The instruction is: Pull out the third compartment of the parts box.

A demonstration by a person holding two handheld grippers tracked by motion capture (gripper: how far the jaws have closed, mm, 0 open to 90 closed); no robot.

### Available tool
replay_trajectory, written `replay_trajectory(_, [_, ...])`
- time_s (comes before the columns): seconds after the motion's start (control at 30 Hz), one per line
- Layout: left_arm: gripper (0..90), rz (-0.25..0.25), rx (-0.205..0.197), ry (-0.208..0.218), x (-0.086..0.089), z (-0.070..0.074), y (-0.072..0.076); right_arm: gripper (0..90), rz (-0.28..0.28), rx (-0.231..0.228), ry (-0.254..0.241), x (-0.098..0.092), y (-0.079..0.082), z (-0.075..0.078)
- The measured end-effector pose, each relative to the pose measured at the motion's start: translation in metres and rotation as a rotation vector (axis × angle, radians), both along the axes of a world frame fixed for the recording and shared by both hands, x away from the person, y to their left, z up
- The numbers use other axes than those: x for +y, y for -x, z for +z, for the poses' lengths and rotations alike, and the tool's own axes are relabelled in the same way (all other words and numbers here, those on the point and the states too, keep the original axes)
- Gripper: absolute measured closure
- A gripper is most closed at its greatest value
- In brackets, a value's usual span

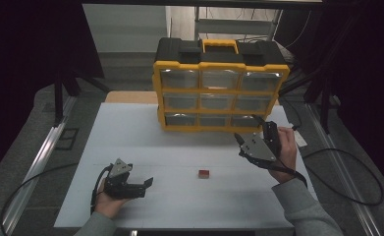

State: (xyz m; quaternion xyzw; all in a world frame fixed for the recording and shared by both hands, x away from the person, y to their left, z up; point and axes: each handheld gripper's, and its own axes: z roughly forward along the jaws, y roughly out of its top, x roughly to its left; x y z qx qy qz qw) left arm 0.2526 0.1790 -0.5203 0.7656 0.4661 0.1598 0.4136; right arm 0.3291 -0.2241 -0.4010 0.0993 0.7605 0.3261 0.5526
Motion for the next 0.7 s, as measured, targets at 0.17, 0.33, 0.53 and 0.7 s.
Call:
replay_trajectory(0.17, [6.5, 0.0, 0.0, 0.0, -0.0002, -0.0003, 0.0, 22.2, -0.002, -0.001, -0.001, -0.0004, -0.0019, 0.0015])
replay_trajectory(0.33, [6.6, 0.001, 0.001, -0.001, -0.0003, -0.0004, 0.0, 22.5, -0.008, -0.001, -0.006, -0.0008, -0.0038, 0.0028])
replay_trajectory(0.53, [6.6, 0.001, 0.001, -0.002, -0.0003, -0.0003, 0.0001, 23.0, -0.011, 0.001, -0.006, -0.0012, -0.0059, 0.003])
replay_trajectory(0.7, [6.6, 0.0, 0.001, -0.002, -0.0003, -0.0003, 0.0001, 23.1, -0.013, 0.001, -0.007, -0.0015, -0.007, 0.0032])
